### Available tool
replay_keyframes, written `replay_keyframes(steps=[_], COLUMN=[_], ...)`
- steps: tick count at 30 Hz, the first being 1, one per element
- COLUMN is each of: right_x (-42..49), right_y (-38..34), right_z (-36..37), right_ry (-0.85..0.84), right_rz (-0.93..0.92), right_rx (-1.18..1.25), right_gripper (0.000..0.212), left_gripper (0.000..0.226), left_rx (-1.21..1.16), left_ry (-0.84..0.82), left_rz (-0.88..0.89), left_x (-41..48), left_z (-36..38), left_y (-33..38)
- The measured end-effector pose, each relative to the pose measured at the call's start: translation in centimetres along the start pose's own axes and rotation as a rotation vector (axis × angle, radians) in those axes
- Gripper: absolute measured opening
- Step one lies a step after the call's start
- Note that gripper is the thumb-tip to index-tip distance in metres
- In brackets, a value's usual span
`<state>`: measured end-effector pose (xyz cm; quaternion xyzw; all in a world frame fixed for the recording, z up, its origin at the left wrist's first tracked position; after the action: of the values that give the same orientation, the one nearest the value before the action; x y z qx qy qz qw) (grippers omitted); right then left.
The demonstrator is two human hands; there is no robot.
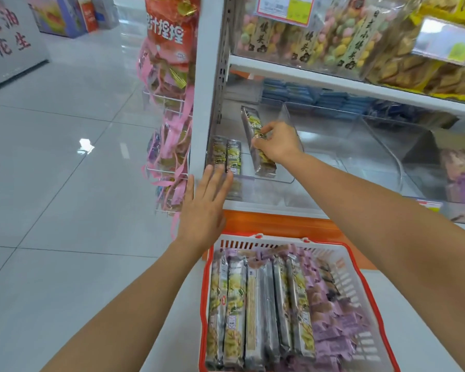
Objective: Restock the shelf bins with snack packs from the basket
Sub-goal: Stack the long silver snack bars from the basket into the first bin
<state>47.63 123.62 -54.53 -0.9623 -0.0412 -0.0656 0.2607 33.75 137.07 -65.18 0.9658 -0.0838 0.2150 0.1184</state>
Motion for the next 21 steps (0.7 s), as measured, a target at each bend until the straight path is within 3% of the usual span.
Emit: replay_keyframes(steps=[6,11,21], right_x=[1.5,1.2,1.5], right_y=[0.9,1.9,3.0], right_z=[3.9,6.3,7.8], right_ry=[-0.029,-0.122,-0.255], right_rz=[0.04,0.071,0.129], right_rx=[-0.112,-0.223,-0.293], right_gripper=[0.041,0.027,0.045], left_gripper=[0.097,0.096,0.096], left_rx=[0.004,-0.008,-0.039], left_ry=[0.08,0.112,0.13], left_rz=[0.025,0.033,0.034], left_x=[0.1,0.1,0.1], left_z=[0.8,1.3,1.3], left_y=[-0.2,-0.3,-0.3])
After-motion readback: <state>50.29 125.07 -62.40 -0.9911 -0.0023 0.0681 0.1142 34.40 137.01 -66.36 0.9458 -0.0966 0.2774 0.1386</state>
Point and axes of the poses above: each hand's wrist, its own x-axis towards the middle knuckle, its own z-axis out of the palm, y = z × x, the point moved 8 cm from there along x, towards the middle knuckle, and after that the axes turned 3 degrees about -x, right-handed, at the moved point
